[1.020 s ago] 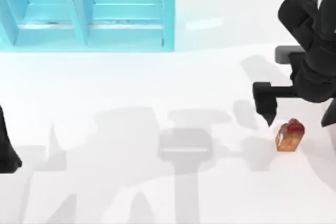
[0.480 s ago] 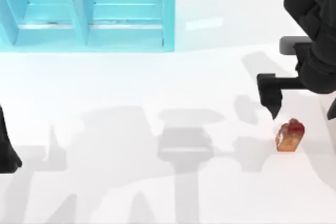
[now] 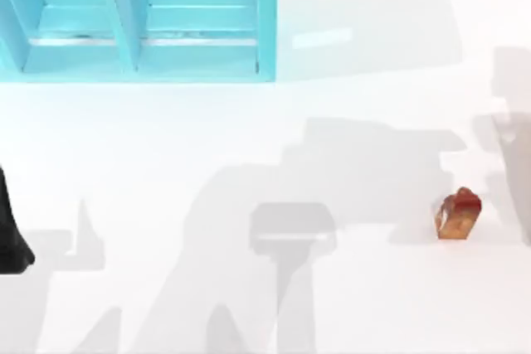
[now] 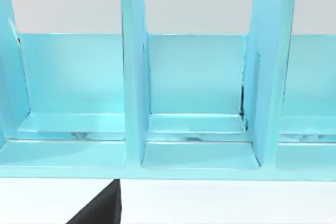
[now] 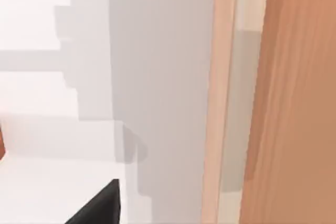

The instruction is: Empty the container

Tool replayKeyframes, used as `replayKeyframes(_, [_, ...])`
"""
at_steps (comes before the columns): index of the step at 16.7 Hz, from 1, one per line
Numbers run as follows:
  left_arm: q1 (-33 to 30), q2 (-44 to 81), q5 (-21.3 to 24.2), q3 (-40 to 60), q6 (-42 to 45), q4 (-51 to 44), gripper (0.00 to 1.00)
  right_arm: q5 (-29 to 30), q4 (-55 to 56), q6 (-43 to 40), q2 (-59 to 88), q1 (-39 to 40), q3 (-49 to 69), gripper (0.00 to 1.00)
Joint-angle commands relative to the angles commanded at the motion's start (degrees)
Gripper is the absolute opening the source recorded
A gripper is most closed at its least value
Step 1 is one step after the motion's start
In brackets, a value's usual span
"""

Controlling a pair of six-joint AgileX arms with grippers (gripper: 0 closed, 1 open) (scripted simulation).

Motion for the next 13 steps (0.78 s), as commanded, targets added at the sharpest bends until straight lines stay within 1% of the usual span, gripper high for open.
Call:
replayKeyframes(3, [0.0,0.0,0.0,0.0,0.0,0.0,1.00,0.0,-2.9,-12.3,2.7,-12.7,5.8,1.00])
replayKeyframes(6, [0.0,0.0,0.0,0.0,0.0,0.0,1.00,-0.5,-5.0,-20.5,4.1,-20.7,11.4,1.00])
replayKeyframes(8, [0.0,0.0,0.0,0.0,0.0,0.0,1.00,-0.9,-5.8,-22.9,4.2,-23.1,13.7,1.00])
replayKeyframes(13, [0.0,0.0,0.0,0.0,0.0,0.0,1.00,-0.9,-5.6,-23.1,4.1,-23.2,13.7,1.00])
